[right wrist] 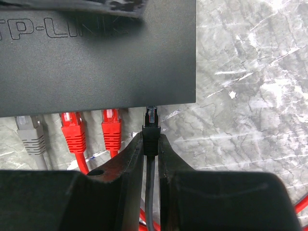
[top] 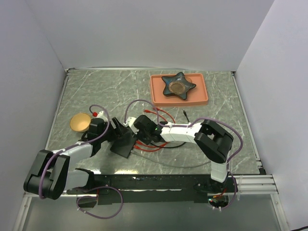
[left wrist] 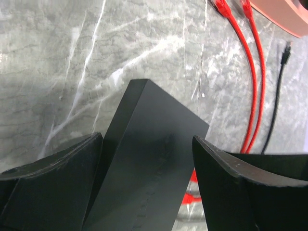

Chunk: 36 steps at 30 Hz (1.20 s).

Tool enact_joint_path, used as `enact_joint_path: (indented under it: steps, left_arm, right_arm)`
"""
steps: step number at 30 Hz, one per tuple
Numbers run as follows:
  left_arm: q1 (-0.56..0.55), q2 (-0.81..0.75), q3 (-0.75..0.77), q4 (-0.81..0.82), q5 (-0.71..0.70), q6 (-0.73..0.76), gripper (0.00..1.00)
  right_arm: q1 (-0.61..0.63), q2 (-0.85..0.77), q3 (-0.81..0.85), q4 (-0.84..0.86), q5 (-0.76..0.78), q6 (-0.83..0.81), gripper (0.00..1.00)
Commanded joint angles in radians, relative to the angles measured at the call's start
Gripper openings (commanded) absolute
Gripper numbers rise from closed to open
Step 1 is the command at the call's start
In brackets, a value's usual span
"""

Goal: Insert the plug into the switch port

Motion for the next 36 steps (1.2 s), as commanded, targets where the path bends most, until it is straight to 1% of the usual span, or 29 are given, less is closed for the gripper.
enact_joint_path:
  steps: [1,2,3,5,10,11,12,14,15,19,26,36]
  left_arm:
    - [-0.064,0.027,0.047,-0.068,-0.142,-0.031,0.82]
    - [-0.08,0.035,0.056,-0.078,-0.166,-0.032,0.82]
    - [-0.109,0.041,0.066,-0.092,-0.22,-0.035,0.82]
    - [-0.132,0.051,0.09,-0.129,-0.261,-0.038,0.82]
    - [-0.16,0.065,0.097,-0.132,-0.306,-0.044,0.8]
    - [-0.161,0.073,0.099,-0.131,-0.304,-0.043,0.79]
    - [-0.163,0.075,0.102,-0.132,-0.3,-0.038,0.75]
    - [-0.166,0.088,0.108,-0.128,-0.285,-0.032,0.72]
    - [-0.167,0.093,0.11,-0.126,-0.28,-0.029,0.68]
    - [-0.175,0.113,0.119,-0.112,-0.248,-0.017,0.59]
    - [-0.179,0.139,0.126,-0.115,-0.234,-0.005,0.57]
    - [-0.181,0.125,0.123,-0.125,-0.223,-0.002,0.57]
  right_arm:
    - [0.022,-0.033,0.026,0.096,-0.035,0.0,0.0]
    - [0.022,-0.031,0.024,0.096,-0.035,0.0,0.0]
    - [0.024,-0.028,0.027,0.09,-0.034,0.0,0.0]
    - [0.024,-0.025,0.029,0.088,-0.037,0.0,0.0]
    - [0.024,-0.028,0.023,0.097,-0.035,0.005,0.0]
    - [0.022,-0.028,0.023,0.099,-0.035,0.005,0.0]
    - [0.024,-0.03,0.021,0.1,-0.035,0.006,0.0]
    - [0.022,-0.033,0.015,0.111,-0.04,0.008,0.0]
    - [0.024,-0.034,0.012,0.114,-0.042,0.008,0.0]
    - [0.024,-0.033,0.012,0.131,-0.046,0.015,0.0]
    - [0.022,-0.024,0.029,0.146,-0.046,0.02,0.0]
    - [0.022,0.007,0.07,0.189,-0.045,0.042,0.0]
